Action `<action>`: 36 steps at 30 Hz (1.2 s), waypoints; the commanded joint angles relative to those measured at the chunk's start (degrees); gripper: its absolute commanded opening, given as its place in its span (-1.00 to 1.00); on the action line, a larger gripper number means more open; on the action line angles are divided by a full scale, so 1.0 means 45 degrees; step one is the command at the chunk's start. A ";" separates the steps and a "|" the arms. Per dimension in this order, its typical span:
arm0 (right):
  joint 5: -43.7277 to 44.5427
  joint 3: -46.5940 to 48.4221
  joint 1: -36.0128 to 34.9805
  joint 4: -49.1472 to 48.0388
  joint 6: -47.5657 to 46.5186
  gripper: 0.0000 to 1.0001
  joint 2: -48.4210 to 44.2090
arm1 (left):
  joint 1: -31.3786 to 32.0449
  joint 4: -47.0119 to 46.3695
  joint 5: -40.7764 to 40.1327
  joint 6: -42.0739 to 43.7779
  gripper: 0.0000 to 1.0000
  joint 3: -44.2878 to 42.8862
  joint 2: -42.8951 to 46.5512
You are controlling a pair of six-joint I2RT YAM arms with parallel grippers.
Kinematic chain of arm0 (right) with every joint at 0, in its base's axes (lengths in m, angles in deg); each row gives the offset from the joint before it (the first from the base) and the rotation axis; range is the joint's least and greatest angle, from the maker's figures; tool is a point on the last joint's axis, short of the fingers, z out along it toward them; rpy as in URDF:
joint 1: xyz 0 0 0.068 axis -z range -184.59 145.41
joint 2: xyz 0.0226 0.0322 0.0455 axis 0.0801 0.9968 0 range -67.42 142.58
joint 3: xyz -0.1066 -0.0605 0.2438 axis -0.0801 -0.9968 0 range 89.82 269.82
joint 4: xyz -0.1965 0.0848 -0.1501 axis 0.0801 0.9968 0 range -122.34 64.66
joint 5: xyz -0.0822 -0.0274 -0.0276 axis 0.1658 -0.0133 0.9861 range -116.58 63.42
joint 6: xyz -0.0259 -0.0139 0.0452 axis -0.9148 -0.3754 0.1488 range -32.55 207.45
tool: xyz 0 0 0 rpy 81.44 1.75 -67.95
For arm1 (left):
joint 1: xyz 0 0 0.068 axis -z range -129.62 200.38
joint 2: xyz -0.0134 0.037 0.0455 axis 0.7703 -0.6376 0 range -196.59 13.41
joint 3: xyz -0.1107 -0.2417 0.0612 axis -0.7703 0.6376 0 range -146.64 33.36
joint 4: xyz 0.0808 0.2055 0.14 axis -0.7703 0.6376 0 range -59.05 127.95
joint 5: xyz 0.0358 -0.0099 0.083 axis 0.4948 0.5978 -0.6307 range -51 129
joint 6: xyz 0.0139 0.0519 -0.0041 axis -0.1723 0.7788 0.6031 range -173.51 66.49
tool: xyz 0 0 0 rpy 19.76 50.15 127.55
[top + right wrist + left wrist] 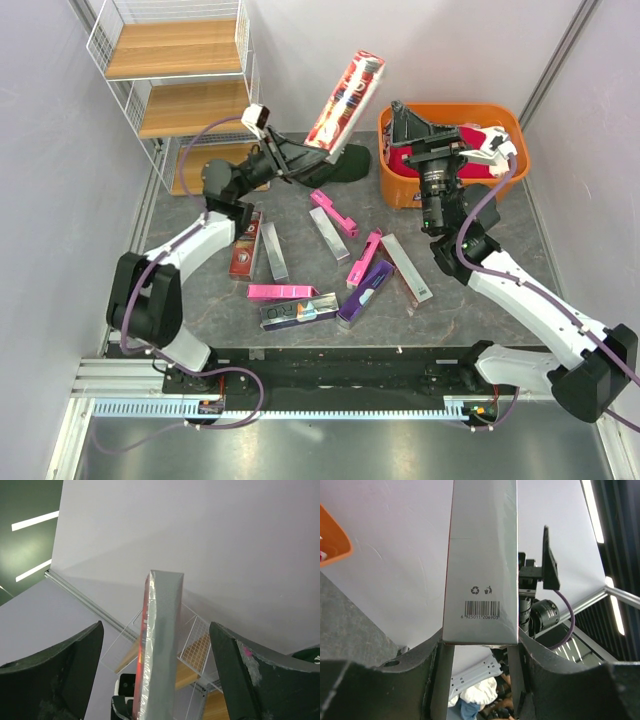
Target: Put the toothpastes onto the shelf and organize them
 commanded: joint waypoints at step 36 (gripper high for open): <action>0.0107 -0.0552 0.0446 0.1716 -0.1851 0.96 -0.0716 | -1.0811 1.5674 0.1233 0.3402 -0.96 -1.0199 0.0839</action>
